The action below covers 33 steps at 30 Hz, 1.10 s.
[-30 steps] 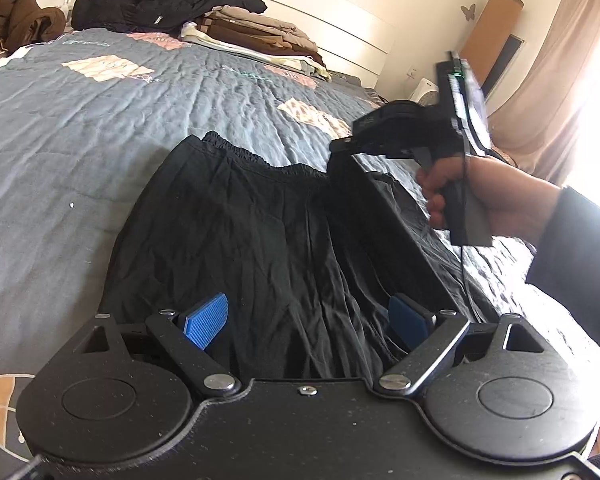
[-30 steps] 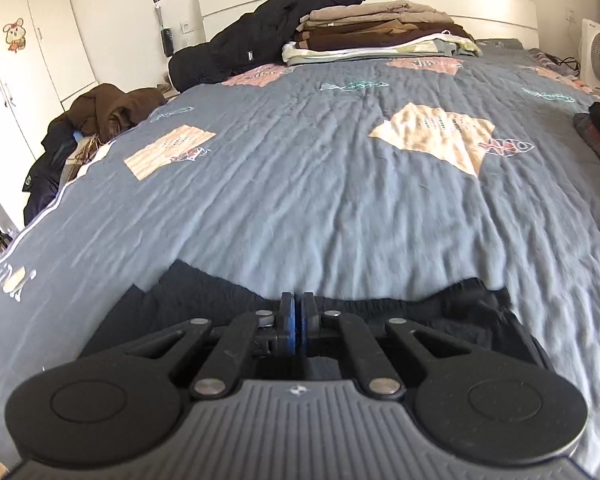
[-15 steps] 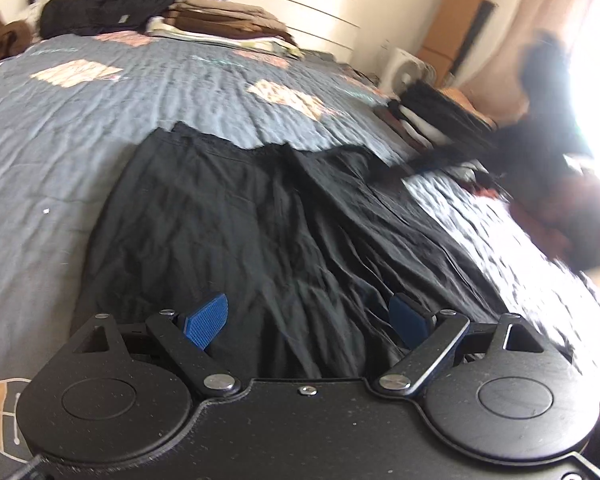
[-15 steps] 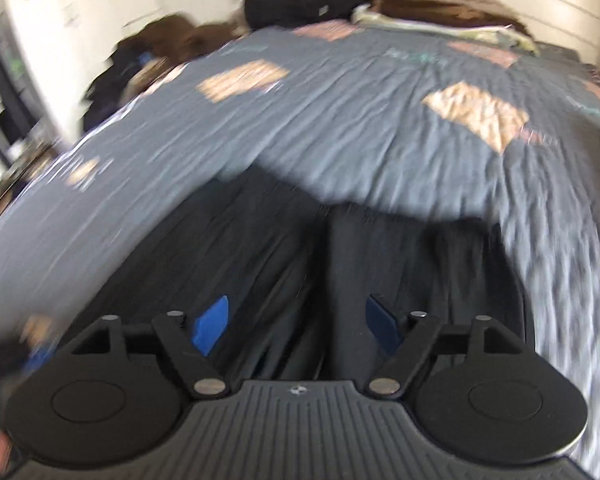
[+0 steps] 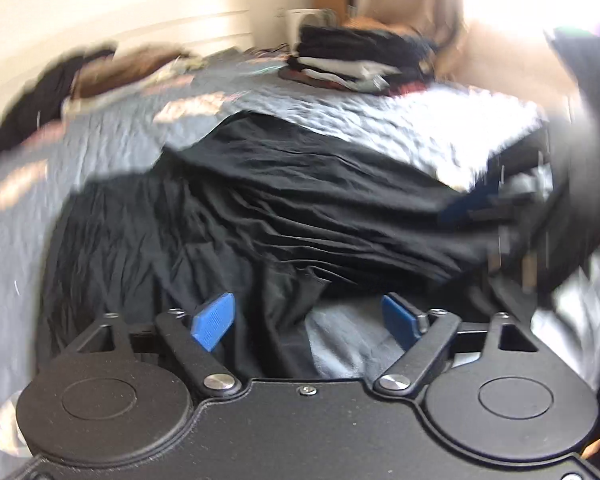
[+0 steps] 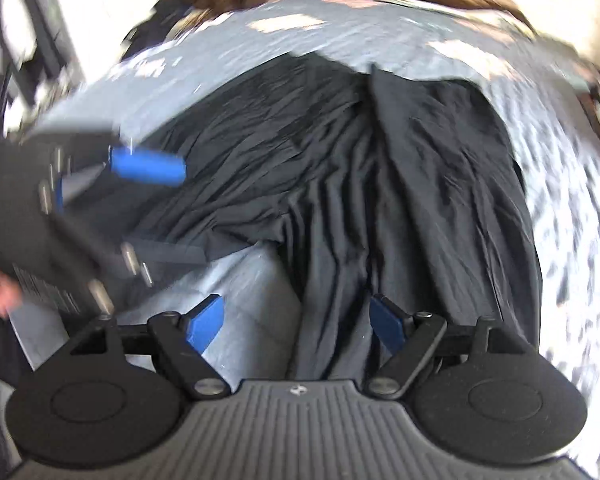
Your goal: Fold clothes
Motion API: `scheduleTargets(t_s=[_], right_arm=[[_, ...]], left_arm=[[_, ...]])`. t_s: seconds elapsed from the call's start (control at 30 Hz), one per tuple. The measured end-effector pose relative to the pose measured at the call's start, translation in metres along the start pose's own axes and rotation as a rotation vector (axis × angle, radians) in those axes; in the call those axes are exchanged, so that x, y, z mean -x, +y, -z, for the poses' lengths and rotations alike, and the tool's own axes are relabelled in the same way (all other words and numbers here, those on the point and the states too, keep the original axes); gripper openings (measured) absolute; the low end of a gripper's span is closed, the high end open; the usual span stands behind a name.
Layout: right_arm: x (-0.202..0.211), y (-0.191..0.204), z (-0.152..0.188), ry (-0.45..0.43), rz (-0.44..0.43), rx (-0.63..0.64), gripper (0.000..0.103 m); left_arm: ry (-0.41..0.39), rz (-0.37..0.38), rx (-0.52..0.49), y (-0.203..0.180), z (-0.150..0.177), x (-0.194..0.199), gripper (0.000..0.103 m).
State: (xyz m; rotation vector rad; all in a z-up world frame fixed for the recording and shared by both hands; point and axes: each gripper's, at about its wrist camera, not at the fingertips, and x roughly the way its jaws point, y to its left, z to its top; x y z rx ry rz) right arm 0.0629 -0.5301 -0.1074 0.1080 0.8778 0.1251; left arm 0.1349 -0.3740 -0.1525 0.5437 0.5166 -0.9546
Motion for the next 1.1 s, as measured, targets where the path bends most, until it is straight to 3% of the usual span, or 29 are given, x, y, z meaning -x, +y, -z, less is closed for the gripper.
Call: scheduleTargets(t_s=[0.1,0.2,0.33,0.63,0.7,0.73,0.83,0.93,1.1], right_arm=[[0.015,-0.019,0.003,-0.050,-0.013,-0.093,0.080],[0.023,-0.035,0.006,-0.071,-0.052,-0.168,0.080],[0.020,-0.054,-0.007,-0.152,-0.081,-0.254,0.081],[0.019,-0.100,-0.021,-0.283,-0.150,-0.410,0.086],[0.019,-0.111,-0.023,-0.304,-0.166,-0.441,0.087],[0.019,-0.116,-0.024,-0.315,-0.174,-0.456,0.089],[0.015,-0.124,-0.018,-0.297,-0.196,-0.465,0.089],[0.012,-0.133,-0.013,-0.291,-0.214,-0.481,0.090],[0.011,-0.134,-0.017,-0.314,-0.249,-0.492,0.090]], left_arm=[[0.004,-0.117,-0.137,-0.027,0.004,-0.014,0.075],[0.003,-0.214,-0.196,-0.040,0.005,-0.028,0.073],[0.032,-0.297,-0.250,-0.050,0.003,-0.049,0.062],[0.023,-0.466,-0.471,-0.083,0.010,-0.077,0.061],[0.028,-0.478,-0.501,-0.086,0.011,-0.082,0.059],[0.031,-0.482,-0.513,-0.087,0.012,-0.084,0.051],[0.072,-0.447,-0.462,-0.085,0.009,-0.088,0.011],[0.107,-0.416,-0.388,-0.080,0.004,-0.088,0.005],[0.113,-0.349,-0.270,-0.068,0.000,-0.066,0.004]])
